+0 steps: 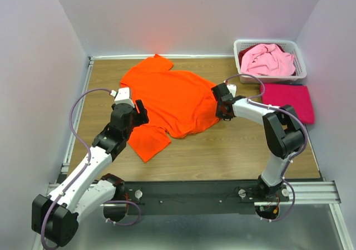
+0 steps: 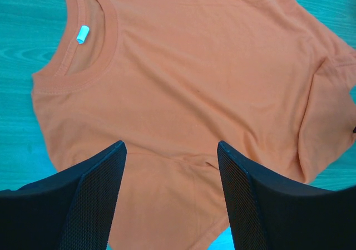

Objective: Fold and stack the t-shirts
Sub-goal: Flatten the tshirt out

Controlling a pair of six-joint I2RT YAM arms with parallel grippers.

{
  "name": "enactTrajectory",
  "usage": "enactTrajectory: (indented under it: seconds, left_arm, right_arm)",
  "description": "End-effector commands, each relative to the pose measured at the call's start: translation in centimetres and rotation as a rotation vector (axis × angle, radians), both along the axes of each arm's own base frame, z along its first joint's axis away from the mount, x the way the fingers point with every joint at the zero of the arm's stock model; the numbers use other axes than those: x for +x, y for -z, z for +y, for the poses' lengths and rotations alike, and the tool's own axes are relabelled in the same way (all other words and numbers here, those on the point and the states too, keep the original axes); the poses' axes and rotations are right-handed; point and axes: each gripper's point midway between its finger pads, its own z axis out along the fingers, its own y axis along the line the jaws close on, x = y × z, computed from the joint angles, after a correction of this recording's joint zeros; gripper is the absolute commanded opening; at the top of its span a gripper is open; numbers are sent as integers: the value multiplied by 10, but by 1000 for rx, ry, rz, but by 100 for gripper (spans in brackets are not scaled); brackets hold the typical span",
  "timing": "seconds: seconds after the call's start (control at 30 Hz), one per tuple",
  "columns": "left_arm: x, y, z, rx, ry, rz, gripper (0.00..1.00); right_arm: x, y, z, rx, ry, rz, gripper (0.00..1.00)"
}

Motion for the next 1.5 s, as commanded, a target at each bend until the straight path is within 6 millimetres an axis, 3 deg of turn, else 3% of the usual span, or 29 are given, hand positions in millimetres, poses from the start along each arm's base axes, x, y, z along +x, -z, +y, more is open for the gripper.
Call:
enactTrajectory:
  seconds: [0.0, 0.17, 0.37, 0.47, 0.6, 0.73, 0.83, 1.07, 1.23, 1.47]
  left_arm:
    - [-4, 13, 5, -68, -71, 62, 75]
    - [-10, 27, 13, -96, -129, 156, 75]
    - [-13, 57, 20, -80, -163, 291, 57]
    - [-11, 73, 24, -71, -178, 363, 50]
    - [-6, 89, 33, -49, -226, 438, 49]
    - [-15, 110, 42, -19, -288, 565, 53]
    - [-18, 113, 49, -31, -357, 591, 54]
    - [-52, 132, 44, -129, -426, 710, 60]
    - [-61, 128, 47, -151, -482, 730, 60]
    - [-82, 141, 25, -242, -428, 850, 57]
  right_arm:
    - [4, -18, -27, -109, 23, -33, 1]
    - [13, -44, -49, -151, 45, -88, 1]
    - [5, -64, -75, -206, 48, -112, 1]
    - [-3, -66, -76, -195, 34, -111, 1]
    - [-11, -62, -75, -181, 14, -93, 1]
    - [-15, -63, -69, -141, -10, -93, 1]
    - [-16, -68, -65, -116, -20, -105, 1]
    - [-29, -63, -54, -42, -57, -87, 1]
    - [-34, -68, -52, -20, -70, -105, 1]
    - [-31, -76, -49, 7, -79, -139, 1]
